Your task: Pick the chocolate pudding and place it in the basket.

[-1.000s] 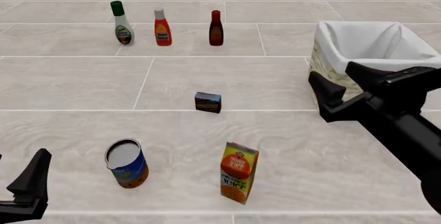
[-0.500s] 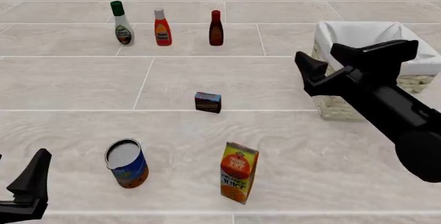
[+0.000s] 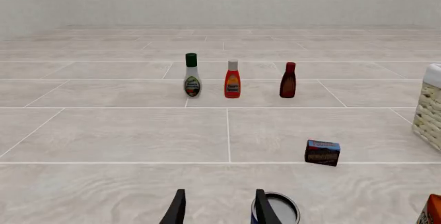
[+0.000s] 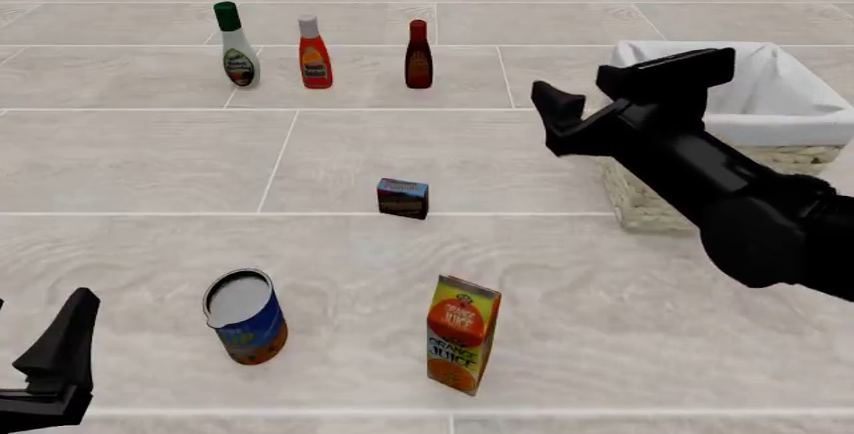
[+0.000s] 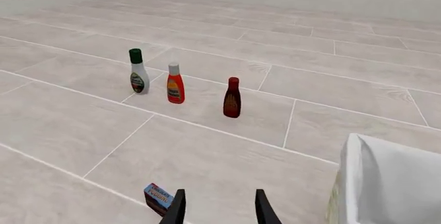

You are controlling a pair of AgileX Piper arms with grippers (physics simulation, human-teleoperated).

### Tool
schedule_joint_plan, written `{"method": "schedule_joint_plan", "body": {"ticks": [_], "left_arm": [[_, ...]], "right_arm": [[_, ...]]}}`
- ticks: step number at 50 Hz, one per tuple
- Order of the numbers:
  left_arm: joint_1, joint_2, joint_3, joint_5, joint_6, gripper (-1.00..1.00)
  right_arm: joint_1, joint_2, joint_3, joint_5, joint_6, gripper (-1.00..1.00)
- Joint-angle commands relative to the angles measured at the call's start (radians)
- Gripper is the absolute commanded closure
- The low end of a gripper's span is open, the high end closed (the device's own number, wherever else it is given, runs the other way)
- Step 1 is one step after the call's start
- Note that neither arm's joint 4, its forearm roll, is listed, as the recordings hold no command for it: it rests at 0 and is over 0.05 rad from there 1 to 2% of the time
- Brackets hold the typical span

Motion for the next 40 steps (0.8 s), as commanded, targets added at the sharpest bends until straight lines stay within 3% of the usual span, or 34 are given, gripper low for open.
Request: {"method": "schedule_joint_plan", "body": {"ticks": [1, 40], "left_arm": [[0.000, 0.000, 0.000, 0.000, 0.000, -1.00], [0.000, 0.000, 0.000, 0.000, 0.000, -1.00]], "right_arm": [[0.012, 0.084, -0.074, 0.019, 0.010, -1.00], [0.104, 0.304, -0.317, 0.099, -0.013, -1.00]]}}
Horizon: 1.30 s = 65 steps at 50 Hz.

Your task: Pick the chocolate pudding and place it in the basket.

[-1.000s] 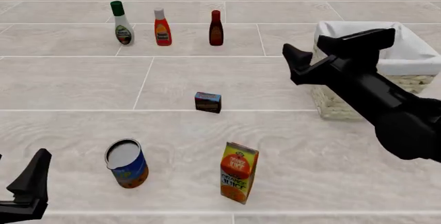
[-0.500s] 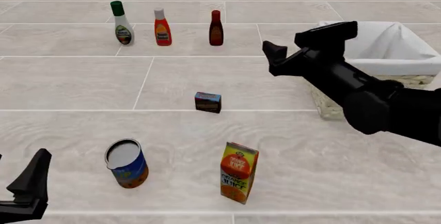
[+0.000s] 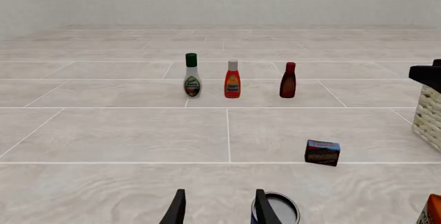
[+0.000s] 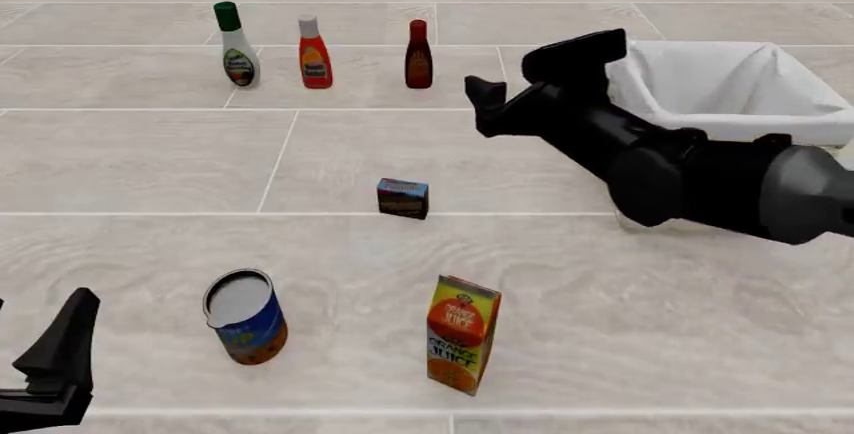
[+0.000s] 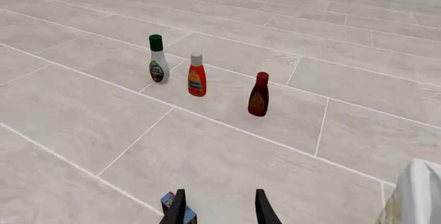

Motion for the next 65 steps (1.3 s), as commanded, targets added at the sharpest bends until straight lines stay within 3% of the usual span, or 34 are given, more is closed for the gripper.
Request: {"method": "schedule_joint_plan", "body": {"ticks": [1, 19, 31, 51, 65], "left_arm": [[0.000, 0.000, 0.000, 0.000, 0.000, -1.00], [0.000, 0.000, 0.000, 0.000, 0.000, -1.00], [0.000, 0.000, 0.000, 0.000, 0.000, -1.00], [0.000, 0.000, 0.000, 0.000, 0.000, -1.00], [0.000, 0.000, 0.000, 0.000, 0.000, -1.00]], "right_arm": [[0.025, 0.060, -0.079, 0.041, -0.008, -1.00], [0.048, 0.110, -0.182, 0.137, -0.054, -1.00], [0.059, 0.152, -0.307, 0.283, -0.092, -1.00], [0.128, 0.206, -0.563, 0.566, -0.051, -1.00], [0.146, 0.247, -0.676, 0.689, -0.034, -1.00]]}}
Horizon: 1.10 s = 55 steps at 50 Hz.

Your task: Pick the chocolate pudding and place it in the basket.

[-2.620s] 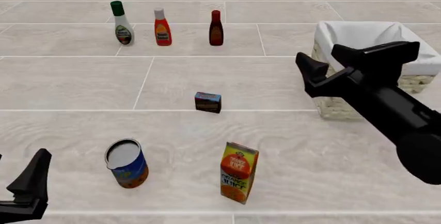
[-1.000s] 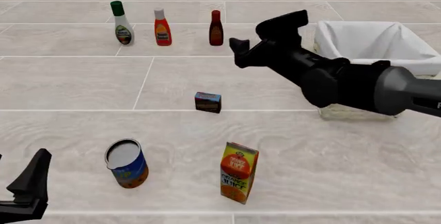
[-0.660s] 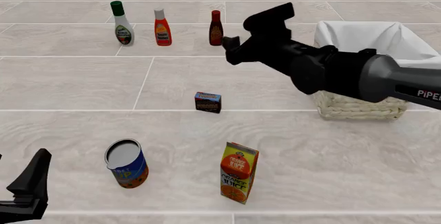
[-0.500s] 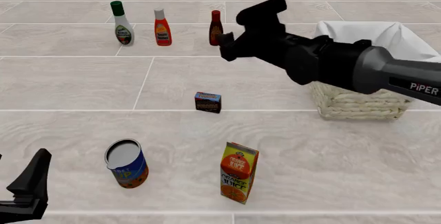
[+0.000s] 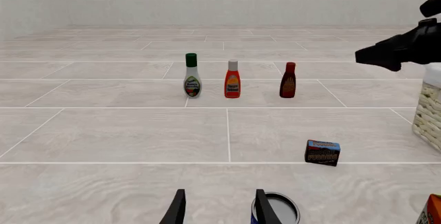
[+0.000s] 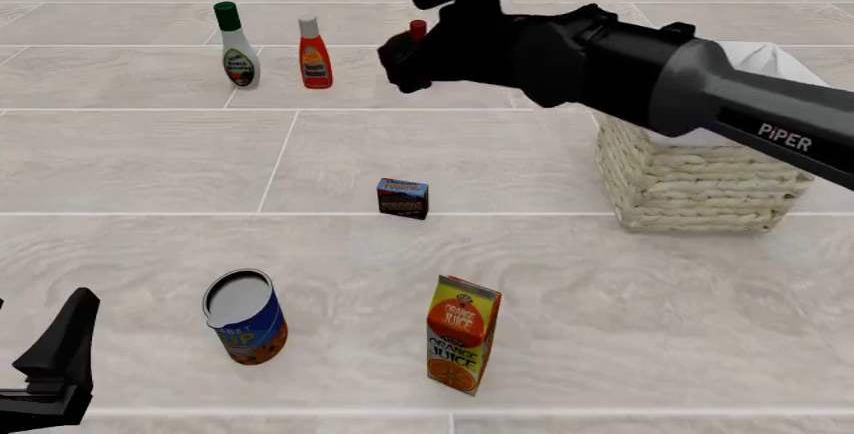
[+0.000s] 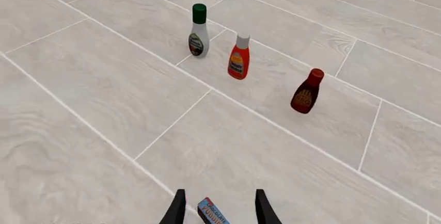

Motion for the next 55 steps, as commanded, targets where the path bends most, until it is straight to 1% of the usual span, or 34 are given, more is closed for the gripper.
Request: {"method": "schedule_joint_plan", "body": {"ticks": [1, 5, 7, 11, 12, 16, 17, 22, 23, 24, 28, 55], "left_arm": [[0.000, 0.000, 0.000, 0.000, 0.000, -1.00], [0.000, 0.000, 0.000, 0.000, 0.000, -1.00], [0.000, 0.000, 0.000, 0.000, 0.000, -1.00], [0.000, 0.000, 0.000, 0.000, 0.000, -1.00], [0.000, 0.000, 0.000, 0.000, 0.000, -1.00], [0.000, 0.000, 0.000, 0.000, 0.000, -1.00], [0.000, 0.000, 0.000, 0.000, 0.000, -1.00], [0.000, 0.000, 0.000, 0.000, 0.000, -1.00], [0.000, 0.000, 0.000, 0.000, 0.000, -1.00], [0.000, 0.000, 0.000, 0.000, 0.000, -1.00], [0.000, 0.000, 0.000, 0.000, 0.000, -1.00], [0.000, 0.000, 0.000, 0.000, 0.000, -1.00]], "right_arm": [[0.014, 0.033, -0.098, 0.104, 0.013, -1.00], [0.012, 0.047, -0.132, 0.137, 0.015, -1.00], [0.011, 0.053, -0.143, 0.149, 0.004, -1.00], [0.013, 0.063, -0.165, 0.173, 0.007, -1.00], [0.009, 0.077, -0.189, 0.197, 0.014, -1.00], [0.004, 0.089, -0.213, 0.216, -0.002, -1.00], [0.001, 0.095, -0.225, 0.226, -0.016, -1.00], [-0.003, 0.126, -0.293, 0.284, -0.021, -1.00], [-0.003, 0.126, -0.294, 0.285, -0.021, -1.00], [0.001, 0.129, -0.301, 0.292, -0.037, -1.00], [0.005, 0.138, -0.310, 0.302, -0.050, -1.00], [0.011, 0.242, -0.360, 0.350, -0.045, -1.00]]}}
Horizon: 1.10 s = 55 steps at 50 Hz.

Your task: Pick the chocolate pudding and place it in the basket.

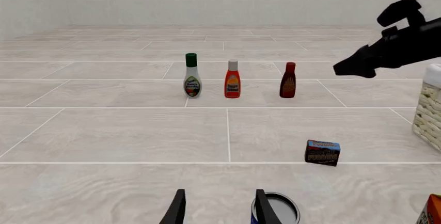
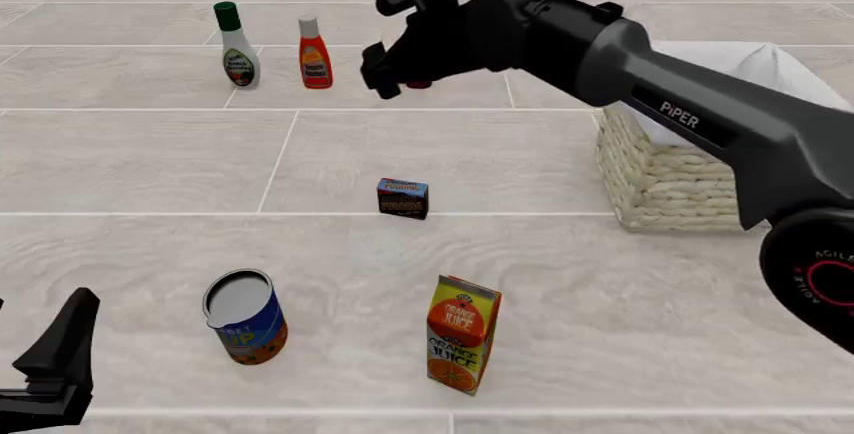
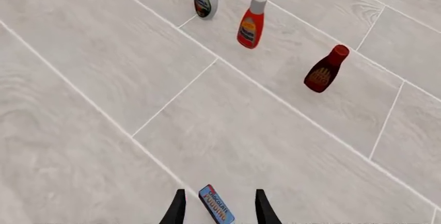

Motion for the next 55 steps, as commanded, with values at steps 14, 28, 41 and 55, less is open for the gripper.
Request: {"method": "schedule_joint_plan", "body": {"ticks": [14, 28, 41, 55], "left_arm": [[0.000, 0.000, 0.000, 0.000, 0.000, -1.00], [0.000, 0.000, 0.000, 0.000, 0.000, -1.00], [0.000, 0.000, 0.000, 0.000, 0.000, -1.00], [0.000, 0.000, 0.000, 0.000, 0.000, -1.00]], "right_arm": [[-0.013, 0.100, -0.054, 0.036, -0.011, -1.00], [-0.015, 0.144, -0.056, 0.034, -0.008, -1.00], [-0.021, 0.189, -0.075, 0.039, -0.020, -1.00], [-0.023, 0.222, -0.089, 0.045, -0.022, -1.00]]}}
